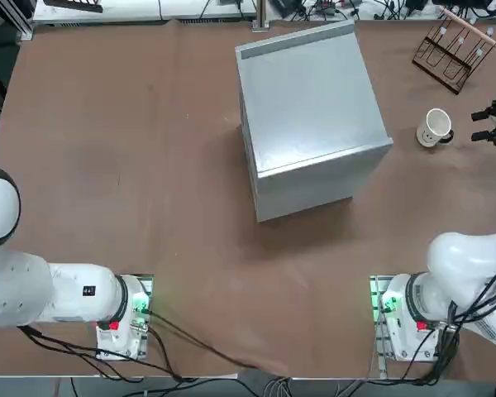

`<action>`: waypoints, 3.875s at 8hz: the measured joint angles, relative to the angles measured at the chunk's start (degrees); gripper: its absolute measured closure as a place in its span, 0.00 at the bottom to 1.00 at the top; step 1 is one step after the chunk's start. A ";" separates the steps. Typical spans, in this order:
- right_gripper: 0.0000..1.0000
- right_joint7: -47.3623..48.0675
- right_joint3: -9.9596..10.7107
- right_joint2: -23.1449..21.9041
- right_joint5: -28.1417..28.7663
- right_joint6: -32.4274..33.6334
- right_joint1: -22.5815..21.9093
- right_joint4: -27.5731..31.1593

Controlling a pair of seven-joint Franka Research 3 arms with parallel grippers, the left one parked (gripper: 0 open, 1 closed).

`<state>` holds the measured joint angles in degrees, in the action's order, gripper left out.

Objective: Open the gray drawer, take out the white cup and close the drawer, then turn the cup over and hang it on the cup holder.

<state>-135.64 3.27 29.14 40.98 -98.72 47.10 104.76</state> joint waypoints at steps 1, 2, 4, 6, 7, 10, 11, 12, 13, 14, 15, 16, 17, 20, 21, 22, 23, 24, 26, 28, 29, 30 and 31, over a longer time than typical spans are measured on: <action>0.11 -3.23 -0.02 1.66 2.83 0.01 0.75 0.59; 0.11 -5.72 -0.04 3.91 5.77 0.02 0.91 0.82; 0.11 -8.44 -0.14 7.78 9.24 0.01 0.93 0.85; 0.11 -9.97 -0.14 9.18 11.08 0.13 1.14 0.78; 0.11 -10.67 -0.15 9.49 11.60 0.27 1.27 0.68; 0.13 -11.66 -0.23 10.80 13.68 0.41 1.41 0.50; 0.14 -11.93 -0.30 11.44 14.23 0.45 1.41 0.50; 0.16 -12.11 -0.43 11.98 14.45 0.46 1.41 0.49; 0.18 -12.13 -0.57 12.31 14.51 0.47 1.41 0.48; 0.19 -12.16 -0.66 12.61 14.71 0.48 1.41 0.47; 0.22 -12.17 -0.74 13.03 15.38 0.52 1.41 0.47; 0.25 -12.22 -0.76 13.56 16.06 0.54 1.41 0.47; 0.30 -12.31 -0.76 13.91 16.48 0.55 1.41 0.47; 0.58 -12.31 -0.76 14.02 17.44 0.59 1.41 0.44; 0.68 -12.31 -0.76 14.02 17.71 0.59 1.41 0.21; 0.77 -11.62 -0.78 14.02 17.80 0.59 1.41 -0.20; 0.81 -10.33 -0.84 14.02 17.82 0.62 1.41 -0.62; 0.81 -8.98 -0.95 14.03 17.86 0.69 1.40 -0.93; 0.81 -4.71 -1.21 13.95 17.86 1.54 0.82 -3.31; 0.81 2.48 -1.28 12.32 13.55 2.01 -0.22 -8.62; 0.81 6.30 -1.28 10.55 10.33 2.19 -0.39 -11.20; 0.81 11.03 -1.28 8.59 7.78 2.42 -0.67 -13.16; 0.81 17.65 -1.30 6.69 5.33 2.54 -1.34 -14.36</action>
<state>-117.99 1.97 35.83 46.31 -96.18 45.76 90.40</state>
